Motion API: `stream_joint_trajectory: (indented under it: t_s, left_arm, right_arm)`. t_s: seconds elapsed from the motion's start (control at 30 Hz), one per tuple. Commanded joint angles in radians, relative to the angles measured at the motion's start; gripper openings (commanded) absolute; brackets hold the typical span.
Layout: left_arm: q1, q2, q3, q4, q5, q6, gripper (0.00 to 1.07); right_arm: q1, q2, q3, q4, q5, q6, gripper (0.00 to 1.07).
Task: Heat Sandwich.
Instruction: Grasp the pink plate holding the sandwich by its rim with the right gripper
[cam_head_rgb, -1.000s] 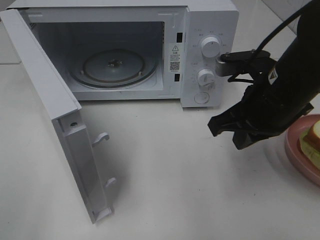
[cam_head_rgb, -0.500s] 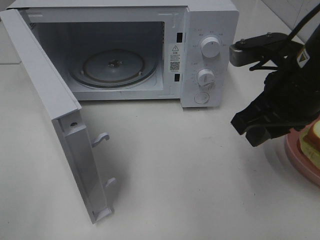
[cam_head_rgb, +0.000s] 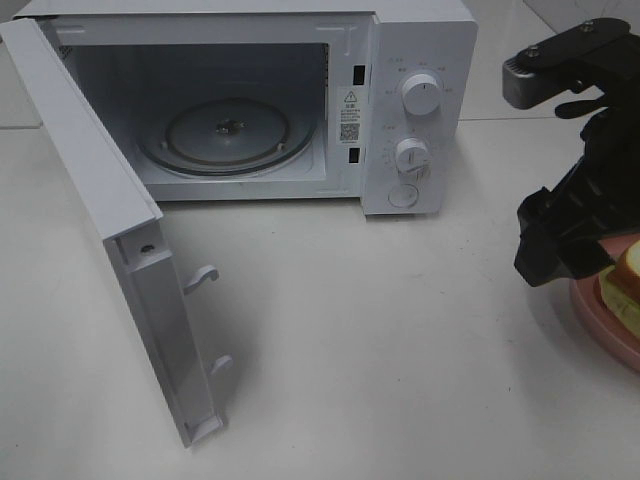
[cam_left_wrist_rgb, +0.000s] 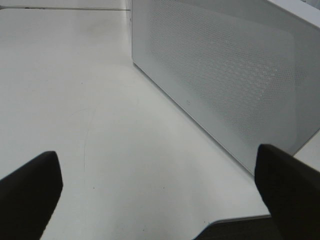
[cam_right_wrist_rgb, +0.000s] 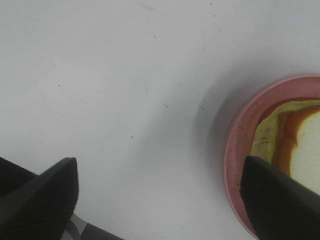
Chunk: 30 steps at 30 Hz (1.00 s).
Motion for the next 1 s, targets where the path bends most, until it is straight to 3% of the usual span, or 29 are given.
stream_joint_trajectory:
  t_s: [0.03, 0.37, 0.63, 1.0]
  left_arm:
    - [-0.003, -0.015, 0.0, -0.001, -0.014, 0.002, 0.98]
    - [-0.003, -0.015, 0.0, -0.001, -0.014, 0.002, 0.98]
    - [-0.003, -0.015, 0.0, -0.001, -0.014, 0.002, 0.98]
    - [-0.003, -0.015, 0.0, -0.001, -0.014, 0.002, 0.98]
  right_arm:
    - [-0.001, -0.004, -0.003, -0.018, 0.013, -0.001, 0.84]
    - [-0.042, 0.006, -0.002, -0.006, 0.013, 0.013, 0.83]
    - [-0.235, 0.094, -0.002, 0.047, -0.01, -0.009, 0.82]
    - [-0.328, 0.243, 0.007, 0.074, -0.069, -0.012, 0.81]
